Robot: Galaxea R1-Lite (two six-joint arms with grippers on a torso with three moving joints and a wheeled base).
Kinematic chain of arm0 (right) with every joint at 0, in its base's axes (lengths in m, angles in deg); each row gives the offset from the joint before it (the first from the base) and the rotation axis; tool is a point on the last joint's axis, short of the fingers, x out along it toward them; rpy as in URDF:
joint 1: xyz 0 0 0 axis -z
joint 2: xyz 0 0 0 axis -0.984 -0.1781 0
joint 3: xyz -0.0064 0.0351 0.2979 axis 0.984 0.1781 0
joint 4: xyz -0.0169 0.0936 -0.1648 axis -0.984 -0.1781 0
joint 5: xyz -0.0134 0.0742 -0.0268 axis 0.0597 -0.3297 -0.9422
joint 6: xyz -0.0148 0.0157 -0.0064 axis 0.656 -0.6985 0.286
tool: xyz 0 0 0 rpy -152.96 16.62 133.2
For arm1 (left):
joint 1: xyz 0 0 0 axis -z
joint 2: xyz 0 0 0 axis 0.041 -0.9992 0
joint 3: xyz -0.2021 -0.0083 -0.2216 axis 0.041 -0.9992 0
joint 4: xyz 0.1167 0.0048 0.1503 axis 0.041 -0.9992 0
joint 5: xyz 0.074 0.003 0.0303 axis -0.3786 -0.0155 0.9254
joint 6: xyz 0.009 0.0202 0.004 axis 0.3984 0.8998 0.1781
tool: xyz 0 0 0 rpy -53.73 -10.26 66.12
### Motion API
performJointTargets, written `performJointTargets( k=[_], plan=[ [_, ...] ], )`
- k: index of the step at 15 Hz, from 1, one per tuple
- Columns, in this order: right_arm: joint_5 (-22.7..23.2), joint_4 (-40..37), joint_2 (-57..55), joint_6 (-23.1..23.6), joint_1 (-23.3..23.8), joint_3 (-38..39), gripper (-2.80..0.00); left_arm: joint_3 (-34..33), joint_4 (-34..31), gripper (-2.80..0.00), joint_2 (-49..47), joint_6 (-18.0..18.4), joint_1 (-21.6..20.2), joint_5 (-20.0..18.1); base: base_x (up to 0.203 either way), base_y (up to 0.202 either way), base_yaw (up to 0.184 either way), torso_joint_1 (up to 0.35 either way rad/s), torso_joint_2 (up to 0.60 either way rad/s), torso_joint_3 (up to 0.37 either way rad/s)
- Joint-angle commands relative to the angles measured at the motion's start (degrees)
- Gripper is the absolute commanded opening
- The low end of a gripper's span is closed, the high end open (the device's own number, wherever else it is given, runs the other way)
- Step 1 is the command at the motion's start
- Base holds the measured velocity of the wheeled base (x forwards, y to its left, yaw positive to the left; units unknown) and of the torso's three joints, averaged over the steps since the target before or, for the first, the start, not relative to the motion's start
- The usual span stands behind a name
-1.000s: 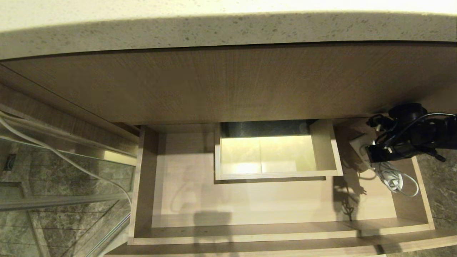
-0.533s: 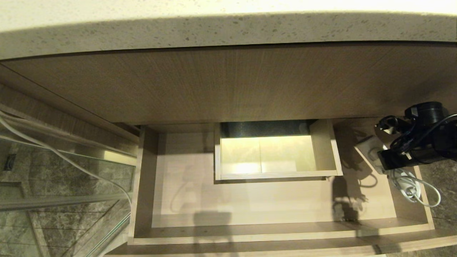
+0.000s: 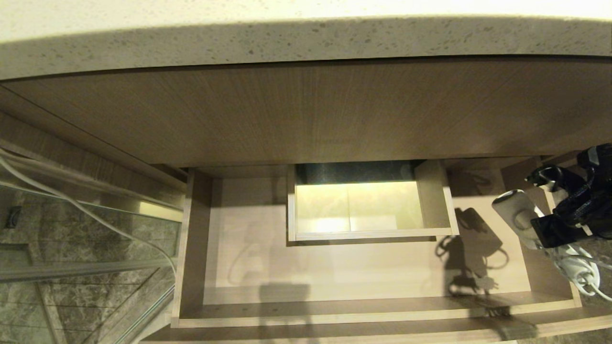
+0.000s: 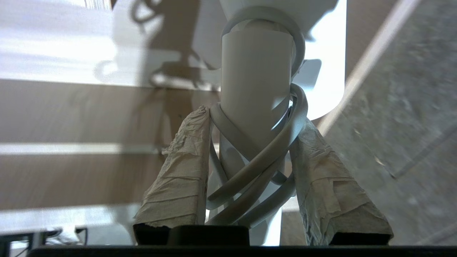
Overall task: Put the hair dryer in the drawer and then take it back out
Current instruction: Take the hairdryer out
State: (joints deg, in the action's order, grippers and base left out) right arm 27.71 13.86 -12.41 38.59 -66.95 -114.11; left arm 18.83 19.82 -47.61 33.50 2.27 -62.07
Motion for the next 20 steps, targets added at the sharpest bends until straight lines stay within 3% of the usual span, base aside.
performJointTargets(
  k=[1, 6, 12, 15, 20],
  plan=[
    [-0.15, 0.01, 5.96, 0.54, 0.37, 2.93, -2.80, -2.29, 0.13, -2.80, 0.00, 0.00, -0.01, 0.01, 0.000, 0.000, 0.000, 0.000, 0.00, 0.000],
    [-0.51, -0.35, 15.22, 2.61, 3.54, 8.77, -2.80, -2.29, 0.05, -2.80, 0.00, 0.00, -0.01, 0.01, 0.000, 0.000, 0.000, 0.000, 0.00, 0.000],
    [-0.71, -8.45, 27.48, 5.82, 5.52, 12.16, -2.80, -2.29, 0.05, -2.80, 0.00, 0.00, -0.01, 0.01, 0.000, 0.000, 0.000, 0.000, 0.00, 0.000],
    [-5.21, -9.01, 28.69, 6.13, 6.10, 12.19, -2.80, -2.29, 0.07, -2.80, 0.00, 0.00, -0.01, 0.01, 0.000, 0.000, 0.000, 0.000, 0.00, 0.000],
    [-5.03, -9.90, 34.25, 6.42, 6.12, 16.01, -2.80, -2.29, 0.05, -2.80, 0.00, 0.00, -0.01, 0.01, 0.000, 0.000, 0.000, 0.000, 0.00, 0.000]
  ],
)
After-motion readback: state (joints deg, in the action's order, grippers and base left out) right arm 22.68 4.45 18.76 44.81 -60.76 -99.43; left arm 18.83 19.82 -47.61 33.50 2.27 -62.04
